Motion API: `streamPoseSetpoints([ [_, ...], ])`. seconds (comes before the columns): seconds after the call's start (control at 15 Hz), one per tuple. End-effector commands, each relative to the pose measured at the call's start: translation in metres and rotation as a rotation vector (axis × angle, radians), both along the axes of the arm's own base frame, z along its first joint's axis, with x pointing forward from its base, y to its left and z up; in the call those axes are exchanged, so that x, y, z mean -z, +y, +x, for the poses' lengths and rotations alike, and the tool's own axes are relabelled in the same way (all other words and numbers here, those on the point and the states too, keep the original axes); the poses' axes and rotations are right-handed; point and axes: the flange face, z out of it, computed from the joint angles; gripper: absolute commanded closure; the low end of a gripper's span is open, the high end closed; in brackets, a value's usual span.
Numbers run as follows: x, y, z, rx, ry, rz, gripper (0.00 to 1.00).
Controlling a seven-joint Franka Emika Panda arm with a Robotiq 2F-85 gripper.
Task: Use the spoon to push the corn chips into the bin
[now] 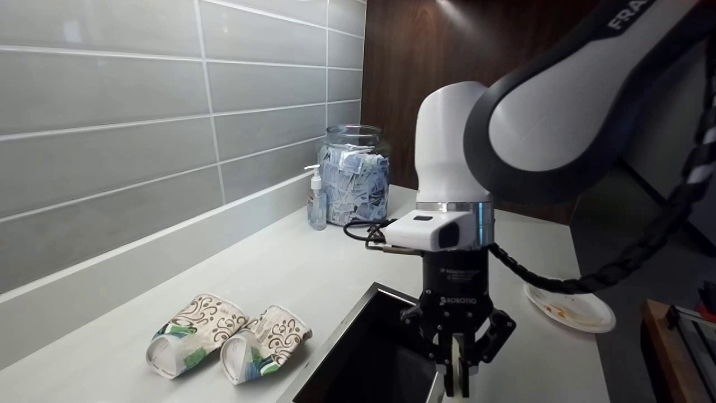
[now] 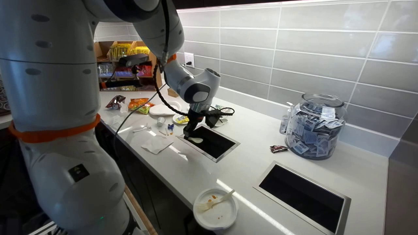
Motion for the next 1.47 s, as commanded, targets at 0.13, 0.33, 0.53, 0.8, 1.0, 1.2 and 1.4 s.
streamPoseSetpoints([
  [0.13,-0.009,-0.005,-0.012,0.018,-0.02,-0.009,0.86],
  [0.33,-0.014,-0.009,-0.008,0.071,-0.033,-0.001,0.97],
  [0.53,-0.025,-0.028,0.007,0.21,-0.068,-0.006,0.97],
  [0.8,-0.039,-0.047,0.024,0.406,-0.135,-0.042,0.97],
  [1.0,-0.045,-0.063,0.034,0.576,-0.147,-0.053,0.97],
  [1.2,-0.051,-0.09,0.041,0.741,-0.16,-0.067,0.97],
  [1.4,-0.053,-0.124,0.043,0.902,-0.19,-0.089,0.97],
])
